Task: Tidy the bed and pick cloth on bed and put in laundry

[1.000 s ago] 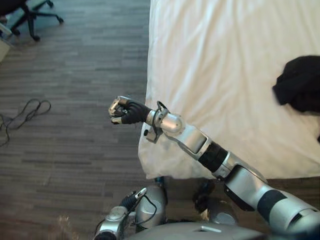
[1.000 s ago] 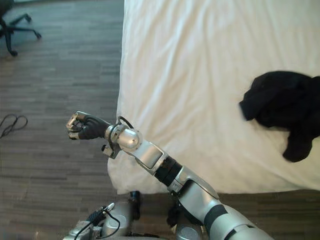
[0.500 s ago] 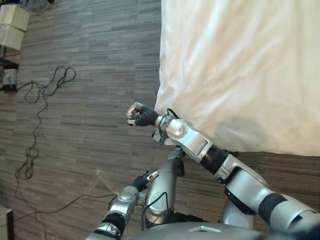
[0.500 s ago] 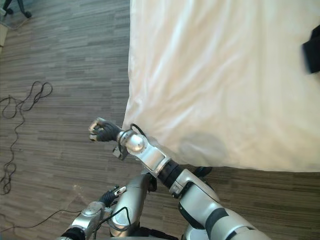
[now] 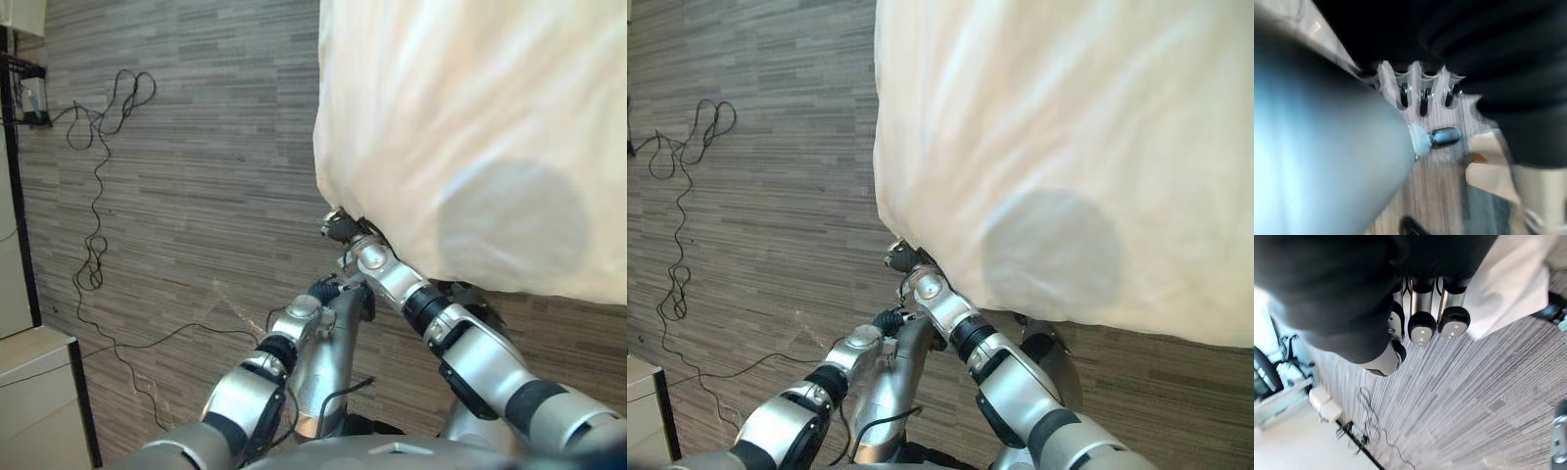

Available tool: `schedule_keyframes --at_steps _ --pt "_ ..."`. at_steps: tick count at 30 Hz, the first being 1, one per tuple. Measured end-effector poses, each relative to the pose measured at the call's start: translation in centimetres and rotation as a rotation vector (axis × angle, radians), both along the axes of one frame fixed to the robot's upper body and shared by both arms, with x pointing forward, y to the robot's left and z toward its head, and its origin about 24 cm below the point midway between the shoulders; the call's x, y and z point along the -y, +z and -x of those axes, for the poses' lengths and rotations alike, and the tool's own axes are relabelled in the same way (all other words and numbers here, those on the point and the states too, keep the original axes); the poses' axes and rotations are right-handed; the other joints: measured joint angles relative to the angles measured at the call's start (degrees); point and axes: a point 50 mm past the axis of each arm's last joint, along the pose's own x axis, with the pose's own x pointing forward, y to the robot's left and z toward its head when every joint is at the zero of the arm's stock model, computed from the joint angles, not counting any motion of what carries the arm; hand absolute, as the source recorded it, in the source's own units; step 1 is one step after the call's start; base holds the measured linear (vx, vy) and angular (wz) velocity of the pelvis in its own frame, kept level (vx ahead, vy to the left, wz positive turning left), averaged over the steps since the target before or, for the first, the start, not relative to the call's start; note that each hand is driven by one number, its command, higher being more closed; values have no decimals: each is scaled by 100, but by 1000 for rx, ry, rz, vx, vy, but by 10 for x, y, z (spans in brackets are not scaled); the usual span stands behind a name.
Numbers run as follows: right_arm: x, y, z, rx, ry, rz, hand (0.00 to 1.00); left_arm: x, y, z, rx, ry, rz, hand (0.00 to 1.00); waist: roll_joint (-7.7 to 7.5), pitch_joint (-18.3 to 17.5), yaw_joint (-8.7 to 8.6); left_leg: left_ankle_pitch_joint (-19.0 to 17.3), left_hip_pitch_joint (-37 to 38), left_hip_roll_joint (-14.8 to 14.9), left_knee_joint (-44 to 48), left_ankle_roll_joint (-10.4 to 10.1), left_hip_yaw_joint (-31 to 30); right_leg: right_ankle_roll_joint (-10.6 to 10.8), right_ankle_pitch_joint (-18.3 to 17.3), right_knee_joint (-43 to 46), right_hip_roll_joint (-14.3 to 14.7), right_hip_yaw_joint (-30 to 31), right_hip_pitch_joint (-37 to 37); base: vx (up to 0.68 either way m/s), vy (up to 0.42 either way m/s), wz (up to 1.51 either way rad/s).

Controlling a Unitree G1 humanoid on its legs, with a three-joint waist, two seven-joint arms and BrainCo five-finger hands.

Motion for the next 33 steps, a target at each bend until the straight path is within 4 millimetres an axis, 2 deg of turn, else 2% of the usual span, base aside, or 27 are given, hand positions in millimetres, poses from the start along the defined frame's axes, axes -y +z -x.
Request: schedule_keyframes --at_steps 3,4,7,8,10,12,13,14,15,16,18,21,23,24,25,26,28,29,30,32,33 --pt "4 -6 0 -21 -40 -71 100 -1 2 -3 -28 57 14 0 -12 8 -165 0 1 -4 11 0 32 -4 34 -22 18 28 0 -3 0 -2" --pt "6 -7 1 -19 -53 -126 100 -4 3 -5 -42 100 31 0 -43 29 -276 -1 8 -1 22 1 73 -6 90 -78 42 71 3 -16 8 -10" --pt "10 -11 4 -21 -50 -207 100 -8 11 -13 -34 176 75 0 -105 72 -448 -3 44 58 21 5 180 3 242 -305 176 275 28 -39 17 -22" --pt "14 -20 9 -47 -52 -252 100 -11 18 -20 -16 224 112 0 -214 146 -563 -39 155 52 16 63 305 10 321 -412 207 394 88 -50 22 -32" --pt "27 -34 15 -90 -105 -310 100 -16 23 -24 1 264 139 0 -330 221 -763 -91 310 29 0 127 409 32 361 -507 216 492 219 -35 47 -27" --pt "77 -55 21 -125 -301 -424 100 -30 28 -28 7 323 150 0 -582 317 -1082 -202 611 -34 -24 182 578 112 423 -624 205 668 446 -32 71 -32" --pt "95 -60 23 -122 -355 -428 100 -34 27 -27 -2 340 149 0 -655 316 -1137 -225 679 -50 -30 193 634 113 434 -652 204 704 490 4 70 -40" --pt "128 -68 29 -117 -430 -418 100 -42 25 -26 -11 368 147 0 -790 324 -1238 -272 846 -81 -53 200 732 122 453 -716 201 816 599 29 52 -38" --pt "153 -77 39 -118 -480 -405 100 -49 21 -22 -32 379 129 0 -909 319 -1354 -303 1057 -99 -117 203 814 150 472 -776 197 864 759 79 53 -36" --pt "161 -82 45 -125 -499 -405 100 -53 17 -18 -45 386 120 0 -955 317 -1407 -323 1177 -100 -144 201 843 159 477 -810 203 883 865 125 23 -31" --pt "181 -111 82 -200 -541 -403 100 -62 0 2 -98 400 94 0 -1044 304 -1545 -428 1732 -95 -236 137 870 222 471 -930 263 888 1405 169 7 -19" --pt "189 -137 120 -301 -570 -429 100 -73 -17 27 -144 406 60 0 -1071 289 -1633 -542 2309 -46 -232 84 878 322 484 -1169 406 875 2051 177 -10 -14" --pt "190 -146 134 -338 -609 -440 100 -82 -28 43 -178 404 38 0 -1101 254 -1734 -608 2613 -12 -234 35 904 424 546 -1242 441 816 2392 156 -17 -7" --pt "192 -150 140 -354 -644 -441 100 -87 -34 53 -203 387 12 0 -1122 144 -1769 -630 2724 -1 -236 13 956 439 554 -1295 473 816 2504 190 -17 -12" --pt "199 -155 150 -363 -739 -448 100 -92 -45 72 -250 368 -15 0 -1150 -86 -1830 -644 2948 9 -295 -6 1026 497 592 -1482 559 811 2774 158 -12 -10" --pt "201 -156 152 -364 -765 -447 100 -93 -48 76 -261 364 -17 0 -1153 -136 -1844 -647 3021 10 -323 -11 1028 508 600 -1529 576 810 2850 162 -9 -9" --pt "217 -162 172 -368 -931 -420 100 -97 -64 108 -350 360 -29 0 -1202 -608 -1861 -706 3427 14 -440 -76 1065 579 649 -1856 681 803 3331 139 2 -8" --pt "226 -161 181 -332 -1016 -403 100 -99 -70 125 -395 365 -26 0 -1237 -869 -1858 -790 3605 32 -457 -79 1119 619 675 -2043 741 801 3561 141 5 -9" --pt "229 -159 182 -305 -1047 -398 100 -100 -73 133 -418 367 -24 0 -1245 -984 -1857 -819 3677 38 -485 -82 1161 634 686 -2123 769 794 3643 132 17 -13" --pt "238 -129 170 -98 -1085 -369 100 -103 -82 159 -498 380 -27 0 -1287 -1324 -1895 -836 3856 25 -642 -75 1177 642 731 -2386 802 714 3866 74 28 -4" --pt "239 -119 166 -43 -1081 -364 100 -104 -83 162 -508 382 -30 0 -1302 -1357 -1907 -836 3884 17 -649 -75 1168 636 738 -2432 804 682 3920 9 25 10"
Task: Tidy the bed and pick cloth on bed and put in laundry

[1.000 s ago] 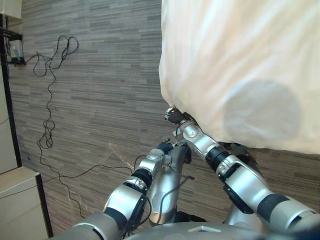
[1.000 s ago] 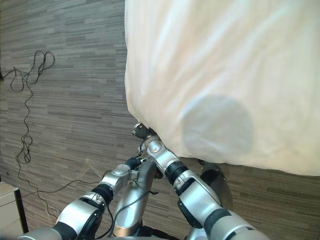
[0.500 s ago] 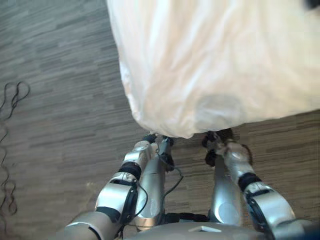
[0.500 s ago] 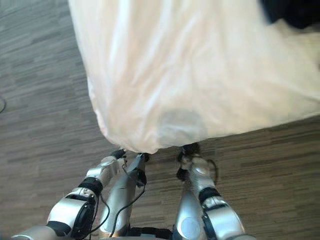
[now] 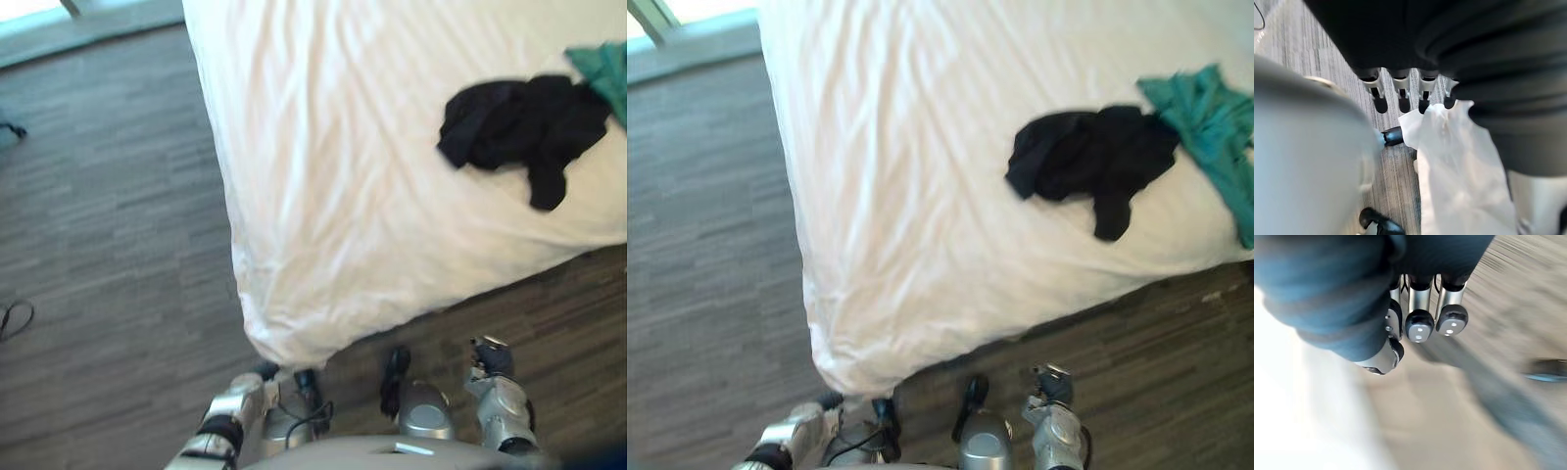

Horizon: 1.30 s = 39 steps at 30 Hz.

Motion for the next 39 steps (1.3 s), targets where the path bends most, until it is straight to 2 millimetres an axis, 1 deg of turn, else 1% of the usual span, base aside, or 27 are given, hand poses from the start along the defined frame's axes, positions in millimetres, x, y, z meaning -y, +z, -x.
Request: schedule_keyframes --at_steps 2,4,6,7,8,9,10,12,13,15,16,18,19,20,21,22,24,25,26,29,30,34,35,36,37,38,39 --pt "3 40 -17 181 4 80 100 -3 -2 10 -25 4 0 0 -25 -114 -26 17 107 -27 -81 21 -12 31 60 -143 6 -51 147 -11 20 7" --pt "0 80 -32 368 64 116 100 -4 -3 19 -33 8 2 0 -38 -185 -62 15 179 -55 -99 24 -27 45 94 -249 3 -71 268 -13 16 6" --pt "-14 131 -43 598 232 139 100 -6 -4 29 -49 12 1 0 -18 -351 -73 19 201 -103 -123 33 -140 93 160 -395 15 -159 398 10 9 20" --pt "-18 141 -44 647 275 135 100 -7 -4 30 -54 12 0 0 -13 -382 -71 19 210 -112 -123 36 -163 111 171 -420 18 -185 438 30 0 26" --pt "-28 156 -47 724 376 100 100 -8 -4 31 -54 13 -4 0 -11 -410 -46 12 272 -124 -123 47 -205 142 202 -486 26 -199 550 27 8 16" --pt "-40 162 -53 765 477 41 100 -8 -3 32 -46 8 -5 0 -6 -431 12 2 341 -134 -123 59 -219 143 213 -525 33 -201 641 27 12 10" --pt "-47 163 -56 774 529 2 100 -7 -3 31 -42 2 -6 0 1 -437 39 0 379 -137 -123 60 -221 151 217 -525 31 -203 680 0 0 0" --pt "-79 157 -66 759 745 -190 100 -2 -3 30 -38 -28 -3 0 62 -489 85 -3 402 -152 -123 65 -328 167 228 -526 16 -313 754 11 11 15" --pt "-88 153 -67 745 795 -237 100 -2 -3 30 -37 -27 -2 0 79 -490 87 0 404 -152 -123 69 -345 168 229 -527 12 -358 776 4 3 23" --pt "-125 137 -73 672 945 -448 100 3 -4 29 -31 -35 8 0 172 -483 125 14 374 -162 -119 87 -483 181 237 -528 -3 -424 804 -6 5 20" --pt "-133 134 -75 651 969 -482 100 4 -3 28 -27 -46 8 0 205 -471 145 13 309 -162 -103 87 -499 167 228 -527 -15 -429 742 -55 14 12" --pt "-153 133 -88 617 1011 -522 100 10 -2 20 -9 -88 14 0 383 -388 225 -50 -36 -153 3 45 -511 57 137 -493 -26 -433 448 -90 12 4" --pt "-163 145 -106 628 1015 -509 100 15 0 10 21 -119 18 0 463 -174 234 -47 -333 -130 104 41 -519 -2 96 -303 -64 -430 137 -107 12 5" --pt "-167 163 -127 661 998 -469 100 20 4 -8 78 -143 25 0 604 153 234 -11 -596 -125 180 43 -523 -54 60 -7 -154 -402 -247 -116 19 2" --pt "-167 174 -138 682 981 -445 100 24 7 -17 106 -156 30 0 659 337 234 37 -752 -130 190 42 -510 -90 29 163 -205 -372 -460 -113 38 1" --pt "-163 192 -157 714 927 -411 100 30 13 -34 164 -179 37 0 779 734 264 185 -1001 -134 179 37 -493 -127 -5 431 -280 -335 -819 -94 26 2" --pt "-146 207 -179 739 805 -374 100 34 22 -57 243 -197 37 0 863 1203 331 461 -1297 -134 103 175 -482 -162 -15 775 -371 -298 -1278 -85 -4 8" --pt "-133 204 -184 731 735 -363 100 35 25 -66 265 -200 32 0 862 1305 411 506 -1457 -129 98 170 -469 -183 -50 923 -393 -247 -1502 -15 -47 0" --pt "-121 210 -185 779 711 -326 100 36 28 -75 287 -193 24 0 830 1353 481 540 -1685 -127 105 189 -431 -187 -80 1152 -441 -153 -1869 38 -54 -8" --pt "-122 219 -185 833 712 -307 100 45 33 -89 308 -182 18 0 798 1376 449 572 -1858 -179 186 232 -281 -237 -131 1527 -593 73 -2277 89 -40 -21" --pt "-124 221 -185 848 713 -303 100 44 35 -93 312 -165 14 0 768 1396 377 571 -1937 -215 276 232 -257 -214 -194 1648 -666 168 -2390 68 -40 -16" --pt "-124 224 -179 910 708 -296 100 41 46 -110 353 -65 41 0 658 1458 323 513 -2114 -206 356 220 -133 -225 -401 1828 -705 313 -2668 2 -45 -3" --pt "-122 219 -175 918 700 -296 100 39 51 -117 372 -43 45 0 539 1514 308 450 -2121 -176 409 268 -116 -239 -473 1889 -695 331 -2689 -25 -67 -10" --pt "-121 209 -170 913 688 -304 100 35 54 -119 380 -17 49 0 349 1508 305 375 -2146 -128 525 259 -57 -254 -484 1890 -660 380 -2704 -19 -57 -20" --pt "-120 202 -167 904 680 -313 100 33 54 -119 378 -2 51 0 233 1500 302 330 -2139 -96 574 265 -11 -262 -484 1878 -626 435 -2703 16 -72 -30" --pt "-117 187 -160 891 656 -328 100 28 54 -119 376 26 47 0 51 1479 249 250 -2137 -43 685 252 34 -288 -468 1817 -579 464 -2657 27 -49 -21" --pt "-114 180 -156 884 639 -333 100 25 55 -119 376 33 47 0 -11 1475 208 205 -2136 -24 724 228 35 -298 -461 1780 -554 463 -2617 46 -55 -17"
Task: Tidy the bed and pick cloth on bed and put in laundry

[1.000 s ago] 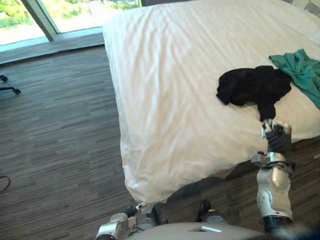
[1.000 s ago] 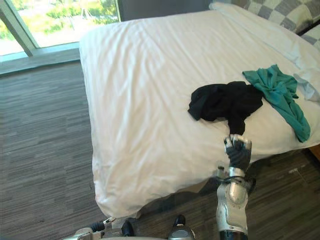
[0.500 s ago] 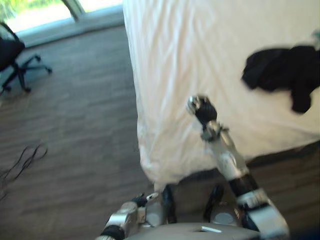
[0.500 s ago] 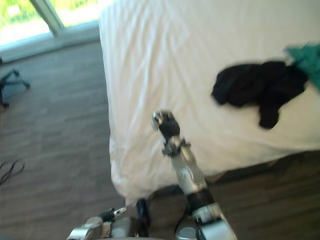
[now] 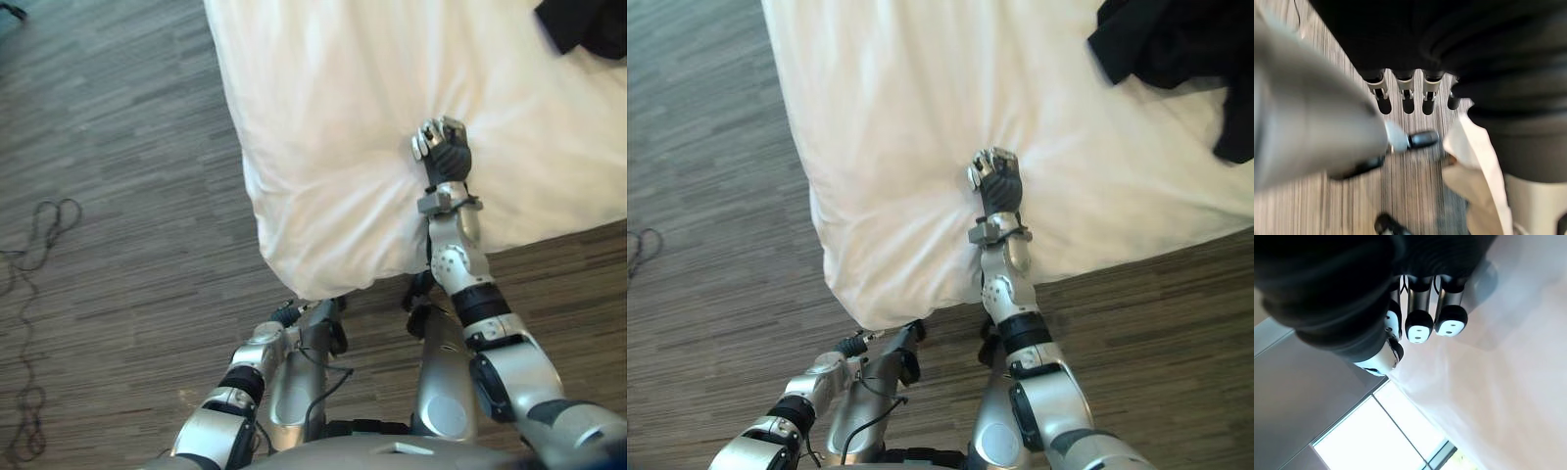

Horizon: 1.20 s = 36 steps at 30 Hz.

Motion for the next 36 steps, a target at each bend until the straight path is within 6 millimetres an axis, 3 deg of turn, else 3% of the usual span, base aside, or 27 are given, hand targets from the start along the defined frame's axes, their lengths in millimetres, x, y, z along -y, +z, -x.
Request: schedule_keyframes --at_steps 3,6,7,8,9,11,13,16,17,20,22,24,26,28,31,34,36 --pt "30 -41 25 -70 -105 -99 100 -4 2 -2 10 23 6 0 -216 -35 -62 -117 102 94 61 -6 140 -40 137 -362 167 42 232 74 -4 -21" --pt "87 -113 68 -333 -353 -284 100 -5 0 1 1 31 11 0 -272 -27 -88 -254 386 108 60 -19 267 3 274 -615 227 79 563 116 31 -21" --pt "109 -151 103 -491 -487 -361 100 -10 -4 8 -14 67 24 0 -272 -27 -119 -271 606 97 -22 -25 374 52 306 -677 248 129 710 175 32 -36" --pt "117 -166 122 -563 -551 -385 0 -13 -8 15 -30 83 28 0 -272 -27 -158 -277 743 95 -75 -34 431 71 316 -677 246 135 795 163 20 -36" --pt "121 -174 134 -603 -585 -393 0 -16 -10 18 -39 97 28 0 -266 -30 -180 -280 828 97 -97 -46 457 90 327 -676 235 134 852 136 3 -25" --pt "133 -198 177 -767 -693 -385 0 -23 -17 31 -65 125 33 0 -250 -41 -303 -292 1131 151 -122 -75 576 109 337 -680 285 102 1141 166 -14 -10" --pt "134 -215 200 -914 -701 -354 0 -25 -24 45 -95 134 24 0 -233 -162 -329 -268 1436 181 -279 -141 625 107 336 -765 360 69 1406 124 -24 -1" --pt "115 -242 228 -1127 -513 -291 0 -25 -38 74 -158 179 -17 0 -198 -608 -334 -178 1759 194 -535 -266 632 111 338 -1075 484 -98 1840 109 -33 15" --pt "100 -250 235 -1190 -428 -258 0 -27 -42 85 -184 211 -50 0 -168 -775 -336 -132 1876 191 -637 -284 632 120 342 -1196 521 -185 2010 75 -6 22" --pt "71 -259 239 -1266 -249 -146 0 -34 -48 106 -227 262 -151 0 -76 -1057 -305 -127 2127 151 -779 -285 675 237 287 -1441 564 -232 2313 25 5 7" --pt "66 -259 235 -1267 -211 -117 0 -38 -49 115 -234 275 -208 0 -10 -1144 -293 -340 2033 203 -396 -267 697 205 235 -1463 530 -178 2366 -32 32 -8" --pt "68 -257 231 -1258 -197 -80 0 -44 -51 127 -241 304 -229 0 -4 -1171 -283 -696 1814 396 485 -258 744 182 215 -1442 494 -22 2410 -81 26 -28" --pt "72 -256 231 -1266 -179 -18 0 -45 -54 137 -246 332 -215 0 -13 -1322 -277 -763 1718 459 895 -276 704 180 215 -1432 446 178 2317 -115 7 -52" --pt "75 -254 232 -1269 -158 49 0 -42 -56 142 -246 320 -178 0 11 -1444 -239 -920 1743 452 968 -238 452 157 242 -1438 460 431 2188 -62 13 -78" --pt "88 -253 234 -1283 -160 108 0 -34 -60 146 -247 244 -132 0 182 -1617 -221 -1118 2072 238 396 -333 128 227 432 -1475 528 881 1966 -27 94 -80" --pt "78 -260 244 -1337 -157 90 0 -36 -61 148 -246 168 -98 0 -25 -1721 -303 -819 2341 -112 -314 -242 376 339 731 -1712 369 909 1895 -65 109 -36" --pt "76 -262 250 -1358 -169 84 0 -35 -62 148 -250 153 -81 0 -72 -1746 -297 -692 2512 -235 -609 -209 467 348 819 -1727 300 821 1925 -39 81 -28"
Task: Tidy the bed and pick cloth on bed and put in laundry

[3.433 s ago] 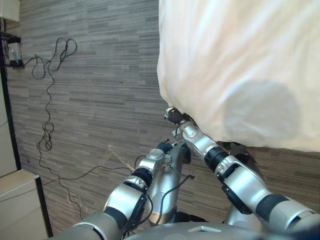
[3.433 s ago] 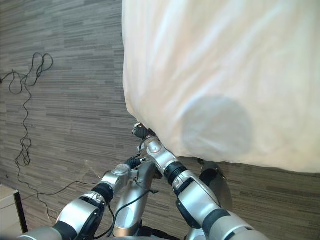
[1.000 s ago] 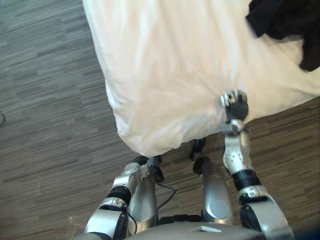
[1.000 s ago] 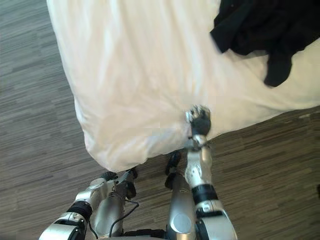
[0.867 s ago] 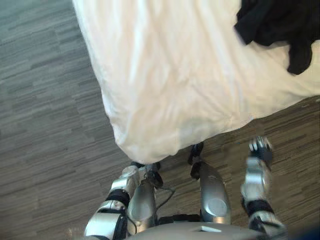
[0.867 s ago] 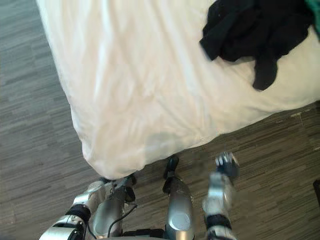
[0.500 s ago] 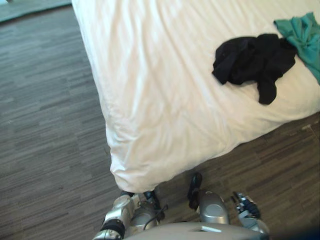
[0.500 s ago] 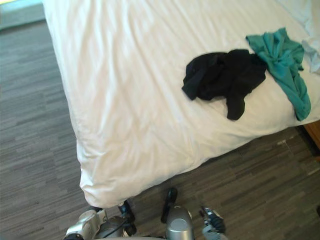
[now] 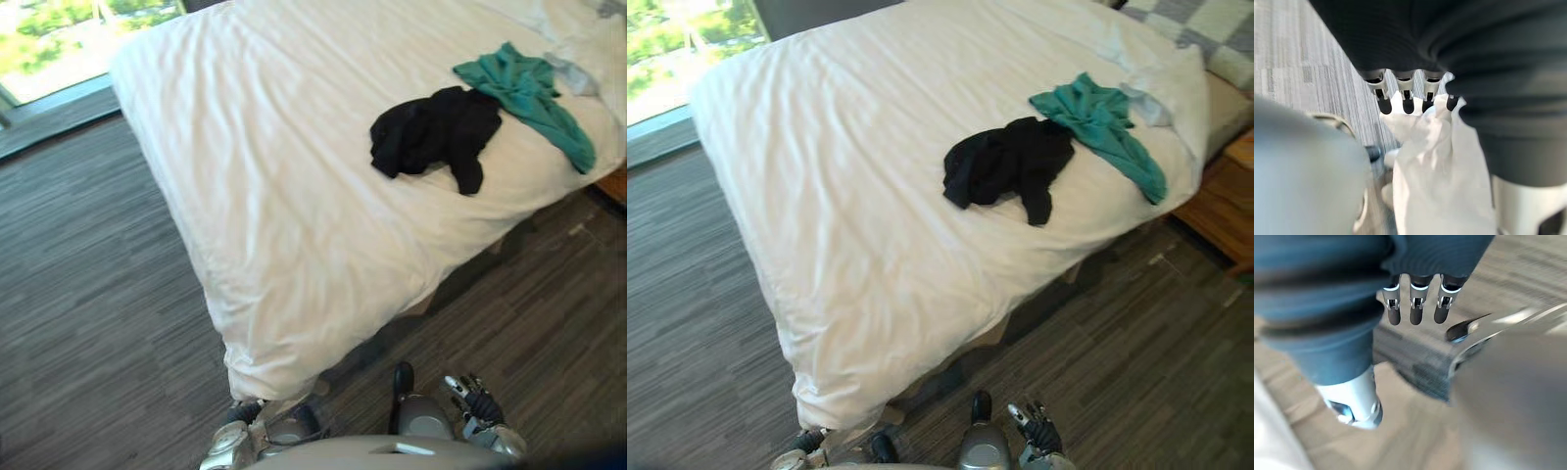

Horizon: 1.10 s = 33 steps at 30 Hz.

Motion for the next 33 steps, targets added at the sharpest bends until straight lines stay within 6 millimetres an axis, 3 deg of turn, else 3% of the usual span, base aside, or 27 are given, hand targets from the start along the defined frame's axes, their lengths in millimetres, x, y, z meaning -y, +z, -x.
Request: schedule_keyframes --at_steps 3,7,9,11,12,13,14,15,16,17,18,19,20,21,22,23,25,28,33 --pt "-7 -4 14 -48 -3 4 0 5 -1 1 -24 -31 34 0 -18 -14 1 61 333 -92 -219 44 124 -86 5 264 -159 -394 159 -2 72 -7" --pt "-10 -5 22 -68 7 30 0 6 -1 0 -24 -110 44 0 -100 -113 11 -275 397 -88 129 -12 120 -354 -354 989 -273 -397 23 36 35 -15" --pt "-9 -5 22 -72 5 34 0 6 -1 -2 -37 -154 32 0 -134 -134 1 -471 379 -55 372 31 130 -353 -174 1345 -345 -399 -117 32 20 -25" --pt "-7 -5 22 -75 19 44 0 7 -1 -2 -54 -177 26 0 -118 -167 17 -480 381 -70 379 126 236 -499 68 1229 -281 -348 -194 15 55 -42" --pt "-5 -3 15 -58 25 49 0 12 -2 -2 -64 -182 36 0 40 -217 77 -429 312 49 373 251 530 -552 -55 1321 -244 -389 -287 -13 41 -52" --pt "-5 -2 9 -43 29 48 0 11 -3 -1 -70 -177 36 0 64 -176 55 -433 305 63 419 256 595 -649 -519 2105 -356 -482 -455 -15 -3 -38" --pt "-5 -2 8 -46 27 46 0 10 -3 0 -87 -190 22 0 37 -192 8 -421 360 74 442 270 624 -721 -1201 3552 -537 -629 -585 40 -30 -16" --pt "-6 -3 11 -54 23 40 0 8 -3 1 -101 -207 5 0 -5 -225 -2 -415 460 67 474 273 681 -793 -1420 4133 -608 -816 -460 83 -34 -24" --pt "-6 -3 12 -56 21 36 0 6 -3 2 -107 -207 1 0 -76 -234 15 -431 476 6 559 252 789 -830 -1467 4076 -619 -904 -406 77 -18 -76" --pt "-5 -2 6 -36 24 35 0 3 -1 -4 -102 -206 -13 0 -130 -245 146 -474 446 22 733 283 954 -906 -1457 3774 -478 -1048 -364 -13 -16 -123" --pt "-3 1 -8 1 39 41 0 6 -2 -4 -120 -211 -9 0 54 -239 232 -445 305 171 829 420 934 -861 -1322 2761 -20 -1015 -47 -72 -30 -132" --pt "-3 2 -15 8 46 39 0 8 -3 -2 -129 -214 -4 0 226 -284 261 -424 276 278 775 451 903 -802 -1297 2211 192 -1004 170 -74 -127 -115" --pt "-3 4 -25 10 70 43 0 12 -3 -2 -130 -234 -6 0 313 -222 257 -551 307 359 793 262 960 -879 -1762 2594 110 -1327 318 -25 -137 -70" --pt "-8 2 -27 -7 88 36 0 9 -2 -4 -126 -239 -17 0 188 -213 283 -569 319 259 864 266 1037 -767 -2000 2678 -55 -1481 459 -49 -234 -85" --pt "-17 1 -37 -37 148 26 0 0 1 -13 -107 -254 -50 0 14 -146 399 -629 266 198 1196 300 1195 -476 -2165 1989 -12 -1492 745 -110 -201 -73" --pt "-19 3 -48 -61 184 39 0 5 1 -17 -114 -311 -65 0 316 -92 481 -760 177 480 1479 279 1223 -530 -1630 1101 485 -1443 1108 -126 -197 -72" --pt "-22 5 -60 -108 205 49 0 8 1 -16 -122 -387 -94 0 509 -163 546 -746 117 623 1656 293 1240 -599 -1048 23 869 -1306 1483 -149 -85 -42" --pt "-20 5 -63 -154 200 61 0 11 1 -15 -110 -419 -114 0 584 -161 638 -729 87 637 1827 318 1175 -605 -951 -144 883 -1153 1472 -195 13 -25" --pt "-17 6 -71 -215 186 79 0 14 -2 -3 -100 -410 -132 0 745 -76 815 -683 -206 533 2510 241 -289 -589 -791 -243 837 -480 1308 -136 40 -65"
